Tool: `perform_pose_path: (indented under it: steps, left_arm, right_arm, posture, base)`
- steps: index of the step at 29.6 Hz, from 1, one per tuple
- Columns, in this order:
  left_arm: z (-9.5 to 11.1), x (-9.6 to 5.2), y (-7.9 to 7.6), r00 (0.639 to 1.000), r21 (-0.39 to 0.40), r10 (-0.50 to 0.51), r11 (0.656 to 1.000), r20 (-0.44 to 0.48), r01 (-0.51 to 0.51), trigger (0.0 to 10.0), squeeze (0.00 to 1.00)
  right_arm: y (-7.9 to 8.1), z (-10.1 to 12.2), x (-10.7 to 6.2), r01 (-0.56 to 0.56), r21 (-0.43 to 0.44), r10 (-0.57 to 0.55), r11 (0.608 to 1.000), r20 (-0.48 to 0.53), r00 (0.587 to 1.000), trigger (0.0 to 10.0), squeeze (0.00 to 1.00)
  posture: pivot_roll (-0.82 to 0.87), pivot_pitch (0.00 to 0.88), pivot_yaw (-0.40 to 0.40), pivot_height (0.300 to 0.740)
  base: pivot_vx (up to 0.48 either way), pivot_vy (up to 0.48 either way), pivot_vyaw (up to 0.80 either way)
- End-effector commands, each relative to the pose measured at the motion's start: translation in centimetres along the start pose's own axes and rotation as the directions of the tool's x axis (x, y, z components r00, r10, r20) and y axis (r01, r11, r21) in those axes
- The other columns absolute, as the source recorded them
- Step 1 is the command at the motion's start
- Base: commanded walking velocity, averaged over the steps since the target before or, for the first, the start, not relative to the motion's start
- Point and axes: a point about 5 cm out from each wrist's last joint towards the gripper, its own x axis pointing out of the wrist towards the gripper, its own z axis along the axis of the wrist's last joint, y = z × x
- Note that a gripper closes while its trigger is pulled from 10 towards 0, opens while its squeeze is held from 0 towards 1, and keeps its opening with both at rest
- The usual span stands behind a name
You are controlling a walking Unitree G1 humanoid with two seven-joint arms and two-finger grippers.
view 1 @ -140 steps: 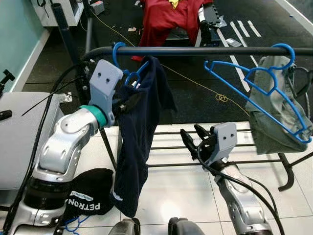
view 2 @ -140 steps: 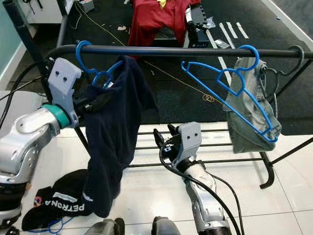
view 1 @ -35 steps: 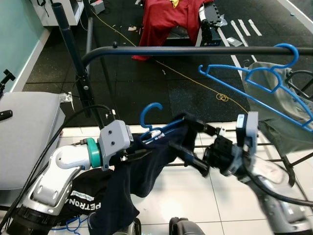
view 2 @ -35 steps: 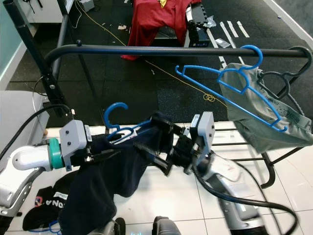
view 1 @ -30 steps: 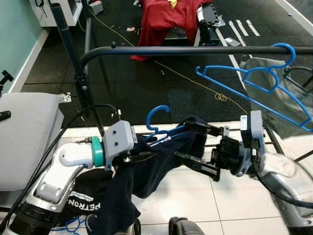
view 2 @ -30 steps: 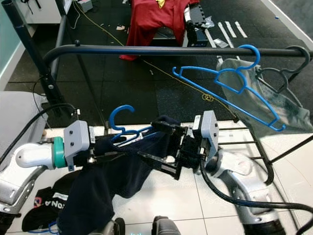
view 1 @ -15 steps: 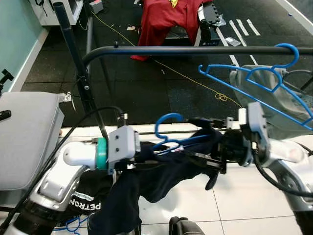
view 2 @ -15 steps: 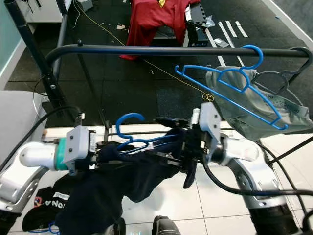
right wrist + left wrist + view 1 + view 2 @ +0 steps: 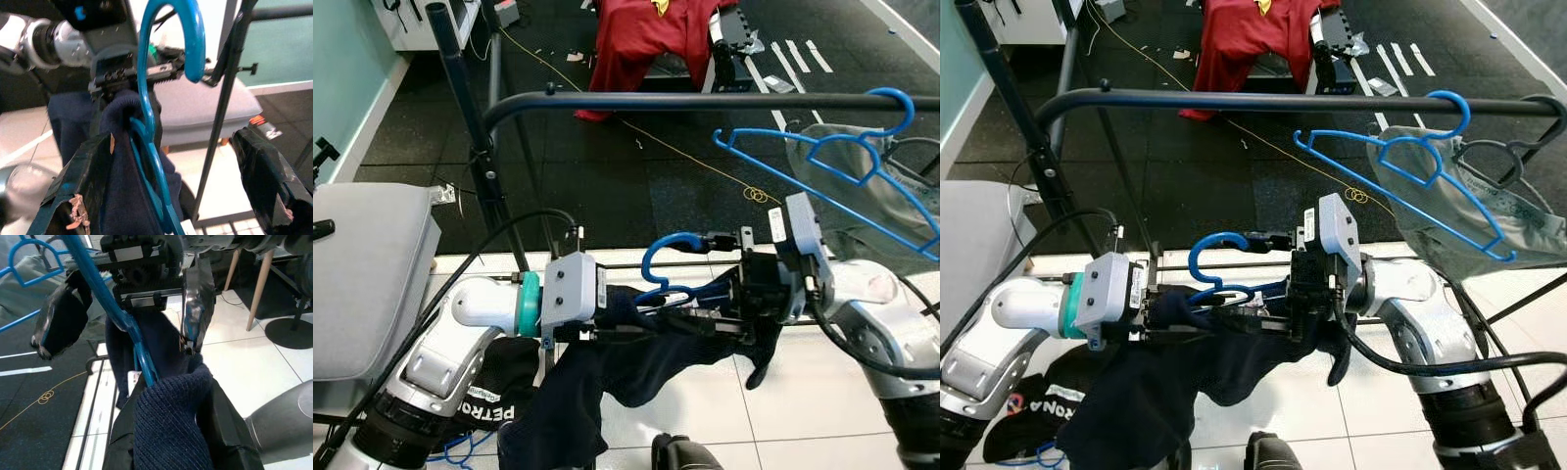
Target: Hang hanger
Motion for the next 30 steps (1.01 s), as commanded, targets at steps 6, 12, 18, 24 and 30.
perform_pose_path:
  steps: [6,12,18,24,30]
  left_arm:
    - [0.74,0.60,-0.13,0.998,0.049,-0.059,0.997,0.032,0.058,0.0,0.00]
    - [0.97,0.83,0.04,0.996,0.077,-0.083,0.994,0.023,0.081,0.0,0.00]
    - [1.03,0.93,0.20,0.995,0.093,-0.100,0.991,0.012,0.099,0.0,0.00]
    - [0.96,0.95,0.20,0.995,0.093,-0.105,0.990,0.007,0.103,0.0,0.00]
    - [1.02,1.19,0.16,0.994,0.095,-0.107,0.990,0.011,0.105,0.0,0.00]
  right_arm:
    - [-0.19,-0.05,-0.07,-0.069,0.016,0.069,0.998,-0.054,0.996,0.9,0.00]
    - [-0.64,0.10,-0.11,-0.102,0.036,0.106,0.994,-0.105,0.989,0.0,0.00]
    - [-0.56,0.04,0.16,-0.153,0.070,0.161,0.986,-0.134,0.978,8.2,0.00]
    - [-0.33,-0.07,0.20,-0.182,0.097,0.194,0.979,-0.146,0.970,10.0,0.00]
    - [-0.19,-0.26,0.43,-0.208,0.113,0.224,0.971,-0.151,0.963,10.0,0.00]
  posture:
    - [-0.09,0.095,0.046,0.740]
    - [-0.09,0.089,0.051,0.740]
    - [-0.08,0.086,0.053,0.740]
    - [-0.08,0.083,0.051,0.740]
    - [-0.08,0.080,0.050,0.740]
  base:
    - [0.000,0.000,0.00]
    - [0.000,0.000,0.00]
    - [0.000,0.000,0.00]
    - [0.000,0.000,0.00]
    - [0.000,0.000,0.00]
